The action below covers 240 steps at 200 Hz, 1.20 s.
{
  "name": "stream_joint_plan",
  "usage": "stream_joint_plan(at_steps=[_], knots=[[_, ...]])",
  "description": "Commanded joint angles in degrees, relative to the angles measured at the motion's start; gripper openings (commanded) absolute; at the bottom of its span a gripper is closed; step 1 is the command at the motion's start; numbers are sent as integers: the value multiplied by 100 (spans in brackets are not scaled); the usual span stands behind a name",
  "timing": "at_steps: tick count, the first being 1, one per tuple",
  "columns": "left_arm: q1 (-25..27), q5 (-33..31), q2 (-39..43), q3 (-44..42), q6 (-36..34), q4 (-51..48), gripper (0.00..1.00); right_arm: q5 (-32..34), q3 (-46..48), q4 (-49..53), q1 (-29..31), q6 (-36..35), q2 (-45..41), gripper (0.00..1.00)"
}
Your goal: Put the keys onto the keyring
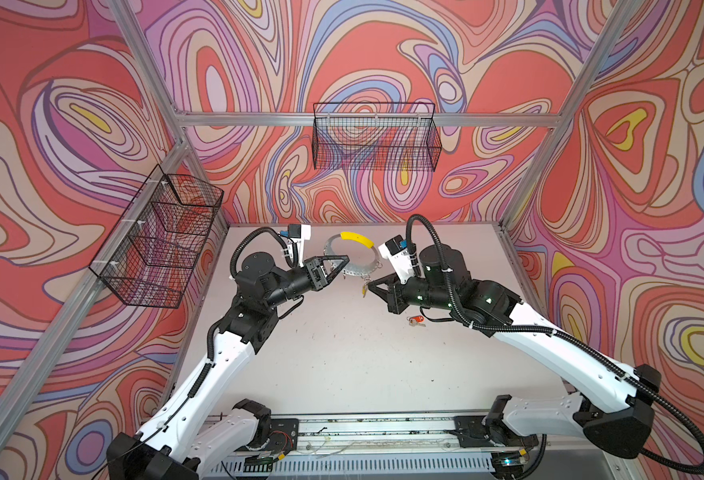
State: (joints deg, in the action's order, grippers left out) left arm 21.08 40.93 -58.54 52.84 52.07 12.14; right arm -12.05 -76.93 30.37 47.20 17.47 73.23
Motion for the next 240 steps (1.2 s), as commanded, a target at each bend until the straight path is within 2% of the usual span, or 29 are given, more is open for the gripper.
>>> stream_joint_plan(at_steps=[1,165,240], knots=[[27,91,34,86,-57,97,0,-105,-24,-96,-31,-47,-125,0],[28,103,112,95,-57,78,0,36,160,-12,-40,10,-72,0],[28,117,95,86,-18,129,0,-151,385,-174,-121,85,-150,0]])
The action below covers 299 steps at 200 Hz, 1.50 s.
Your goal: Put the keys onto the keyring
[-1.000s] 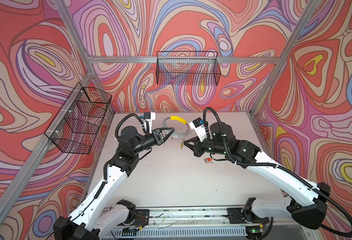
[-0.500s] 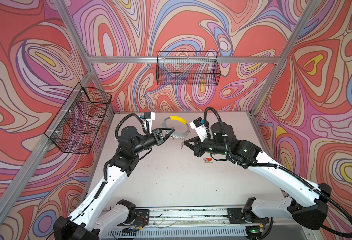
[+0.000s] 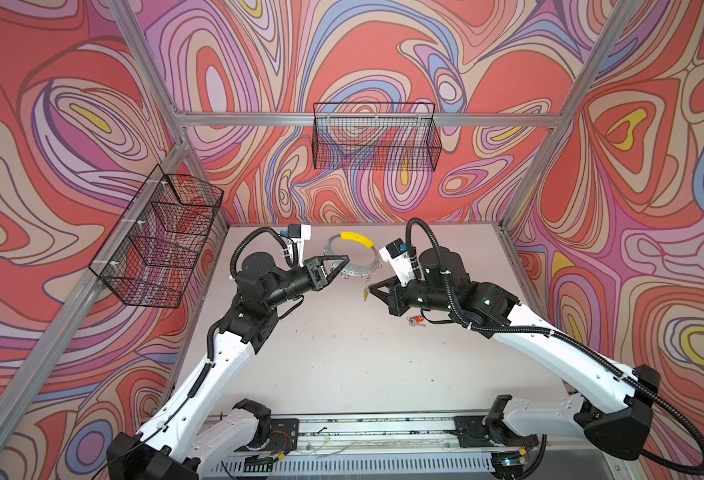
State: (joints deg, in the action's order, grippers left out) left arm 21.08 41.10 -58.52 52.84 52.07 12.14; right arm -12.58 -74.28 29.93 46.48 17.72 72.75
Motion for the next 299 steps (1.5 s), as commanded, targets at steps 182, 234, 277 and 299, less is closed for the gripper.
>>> stream_joint_plan(at_steps=[182,234,277,299], knots=[[25,-223,9,218,-2,-242,0,-560,-144,-400,56,189,-24,0],[28,-218,60,244,-99,-343,0,-232,-341,-188,62,289,116,0],[25,-204,65,236,-123,-300,0,-166,-241,-14,60,243,134,0],[28,-164,63,236,-118,-282,0,-135,-184,-39,53,248,115,0]])
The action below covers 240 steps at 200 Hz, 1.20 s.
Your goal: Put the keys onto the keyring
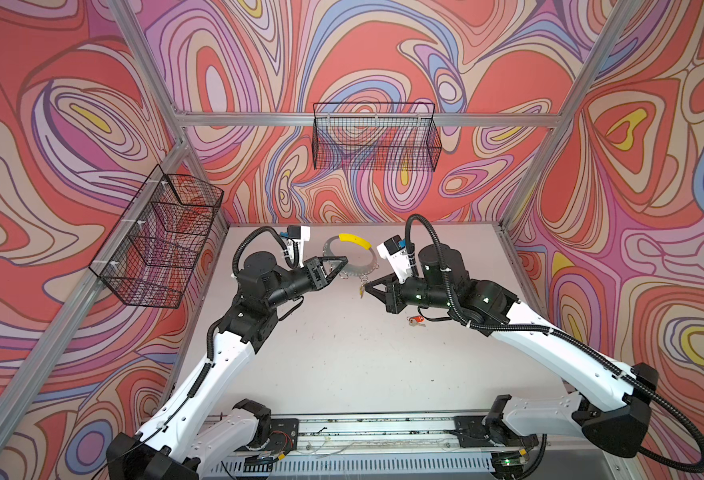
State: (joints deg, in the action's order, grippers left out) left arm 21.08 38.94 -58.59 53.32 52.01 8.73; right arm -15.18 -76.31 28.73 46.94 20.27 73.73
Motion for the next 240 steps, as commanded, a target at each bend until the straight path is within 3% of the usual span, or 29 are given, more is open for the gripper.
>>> stream_joint_plan(at_steps=[1,240], knots=[[23,52,73,188,-112,59,0,127,20,81,3,-7,13,0],[27,389,115,152,-86,306,0,-143,134,37,-295,34,14,0]])
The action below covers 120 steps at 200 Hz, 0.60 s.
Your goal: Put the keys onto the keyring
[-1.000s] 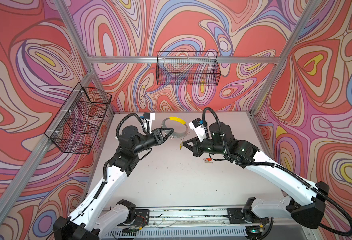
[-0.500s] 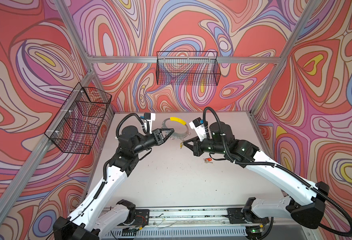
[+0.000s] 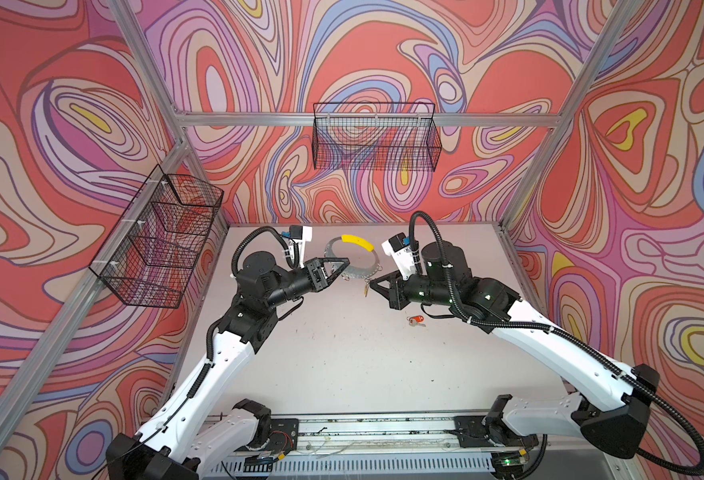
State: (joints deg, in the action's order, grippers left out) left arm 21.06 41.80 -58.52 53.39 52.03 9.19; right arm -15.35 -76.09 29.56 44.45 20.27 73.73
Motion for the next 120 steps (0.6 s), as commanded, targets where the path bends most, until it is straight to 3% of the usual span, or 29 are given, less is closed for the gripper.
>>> stream_joint_plan(at_steps=[1,120], knots=[[30,106,111,146,-88,259,0,-130,112,-46,-43,32,16,0],[28,95,102,146,-27,303,0,-363,331,-166,-138,91,9,0]])
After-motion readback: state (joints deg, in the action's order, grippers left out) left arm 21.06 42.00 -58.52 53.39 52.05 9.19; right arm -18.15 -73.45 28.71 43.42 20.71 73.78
